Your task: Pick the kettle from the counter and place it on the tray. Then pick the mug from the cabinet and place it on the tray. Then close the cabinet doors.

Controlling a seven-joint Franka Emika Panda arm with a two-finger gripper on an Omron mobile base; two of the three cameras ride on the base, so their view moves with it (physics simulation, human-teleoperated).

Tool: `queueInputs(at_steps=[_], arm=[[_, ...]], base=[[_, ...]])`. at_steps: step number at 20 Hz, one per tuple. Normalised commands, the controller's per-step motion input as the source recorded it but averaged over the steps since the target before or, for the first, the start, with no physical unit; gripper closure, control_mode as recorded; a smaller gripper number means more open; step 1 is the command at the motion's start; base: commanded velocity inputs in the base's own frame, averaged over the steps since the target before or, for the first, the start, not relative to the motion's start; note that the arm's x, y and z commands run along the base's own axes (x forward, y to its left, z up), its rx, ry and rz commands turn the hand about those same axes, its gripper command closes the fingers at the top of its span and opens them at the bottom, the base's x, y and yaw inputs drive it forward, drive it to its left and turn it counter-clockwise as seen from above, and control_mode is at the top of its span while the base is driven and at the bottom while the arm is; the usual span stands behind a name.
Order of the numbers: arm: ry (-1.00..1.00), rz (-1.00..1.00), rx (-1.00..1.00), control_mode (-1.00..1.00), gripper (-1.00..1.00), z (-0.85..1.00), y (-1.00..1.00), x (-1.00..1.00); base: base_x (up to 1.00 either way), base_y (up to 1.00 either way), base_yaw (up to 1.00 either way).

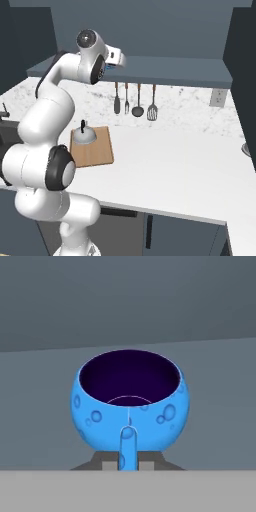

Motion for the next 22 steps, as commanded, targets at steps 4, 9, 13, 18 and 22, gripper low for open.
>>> queueInputs(at_steps=[4,9,13,18,22], arm=[[-0.13,0.0,0.0,-1.0,1.0,0.0,0.0,-0.53],[-0.01,0.03,0.03,-1.0,1.0,0.18,0.0,-0.77],[0.0,0.08,0.04,-1.0,1.0,0.17,0.0,-0.9],[0.0,0.11,0.01,-1.0,1.0,0.08,0.01,-0.92],[0.0,0.13,0.0,-1.0,1.0,0.0,0.0,-0.99]], base=[[0.0,0.0,0.0],[0.0,0.0,0.0],[0.0,0.0,0.0],[0.0,0.0,0.0],[0.0,0.0,0.0]])
